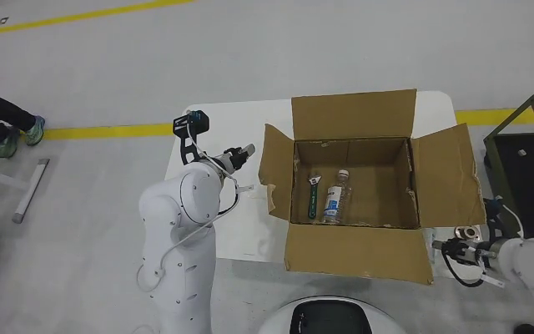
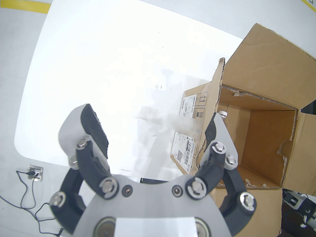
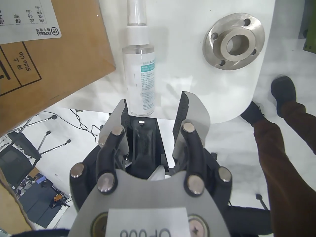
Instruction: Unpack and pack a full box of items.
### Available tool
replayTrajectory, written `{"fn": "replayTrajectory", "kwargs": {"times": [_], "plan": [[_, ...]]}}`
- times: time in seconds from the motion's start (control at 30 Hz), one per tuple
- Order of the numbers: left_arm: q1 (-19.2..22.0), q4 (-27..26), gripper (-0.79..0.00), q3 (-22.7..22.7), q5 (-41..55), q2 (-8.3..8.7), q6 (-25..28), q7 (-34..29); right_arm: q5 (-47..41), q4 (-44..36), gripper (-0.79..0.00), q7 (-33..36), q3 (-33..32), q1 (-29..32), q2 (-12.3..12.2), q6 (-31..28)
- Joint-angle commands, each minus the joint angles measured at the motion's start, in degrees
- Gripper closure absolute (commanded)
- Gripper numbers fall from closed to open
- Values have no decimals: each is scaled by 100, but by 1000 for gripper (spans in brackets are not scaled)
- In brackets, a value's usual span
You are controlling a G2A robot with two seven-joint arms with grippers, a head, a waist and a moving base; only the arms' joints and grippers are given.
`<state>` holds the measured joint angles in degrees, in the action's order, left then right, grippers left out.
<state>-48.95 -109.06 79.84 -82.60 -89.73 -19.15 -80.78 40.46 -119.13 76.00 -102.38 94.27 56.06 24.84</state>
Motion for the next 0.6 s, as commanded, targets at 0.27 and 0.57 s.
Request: {"fn": "replayTrajectory", "kwargs": {"times": [0.27,0.57], "plan": [[0,0,-785,0,0,0,0,0,202,348,-502,-82,503,-404,-9,41],[0,0,-785,0,0,0,0,0,237,583,-456,-205,788,-570,0,62]]}}
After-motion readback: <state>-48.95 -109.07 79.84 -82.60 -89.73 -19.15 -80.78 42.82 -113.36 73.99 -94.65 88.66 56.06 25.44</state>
